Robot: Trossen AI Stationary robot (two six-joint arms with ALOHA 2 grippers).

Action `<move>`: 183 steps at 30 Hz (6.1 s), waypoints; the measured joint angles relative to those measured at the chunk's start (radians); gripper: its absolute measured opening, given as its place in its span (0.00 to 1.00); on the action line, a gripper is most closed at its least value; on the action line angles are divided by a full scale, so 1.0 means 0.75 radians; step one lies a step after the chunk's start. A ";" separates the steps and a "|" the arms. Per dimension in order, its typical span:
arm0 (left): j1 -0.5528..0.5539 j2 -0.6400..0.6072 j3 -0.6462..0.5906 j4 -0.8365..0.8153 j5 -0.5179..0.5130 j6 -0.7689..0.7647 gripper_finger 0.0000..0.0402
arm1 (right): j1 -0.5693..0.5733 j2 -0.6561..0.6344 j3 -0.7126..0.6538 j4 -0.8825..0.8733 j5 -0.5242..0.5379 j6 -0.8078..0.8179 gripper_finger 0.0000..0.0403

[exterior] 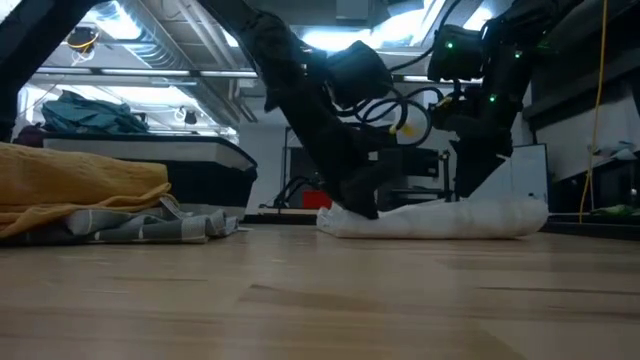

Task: Fold towel
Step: Stack the stacked towels on top of the white towel

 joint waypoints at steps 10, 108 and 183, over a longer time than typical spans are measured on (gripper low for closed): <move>-0.117 -0.005 -0.005 -0.081 0.008 0.034 0.01 | -0.003 0.088 0.000 0.082 0.050 0.061 0.40; -0.379 -0.397 -0.010 -0.561 -0.062 -0.061 0.01 | 0.528 0.006 0.001 0.179 0.374 0.616 0.40; -0.465 -0.388 -0.009 -0.218 0.319 0.208 0.01 | 1.035 0.001 0.086 0.409 0.186 0.760 0.40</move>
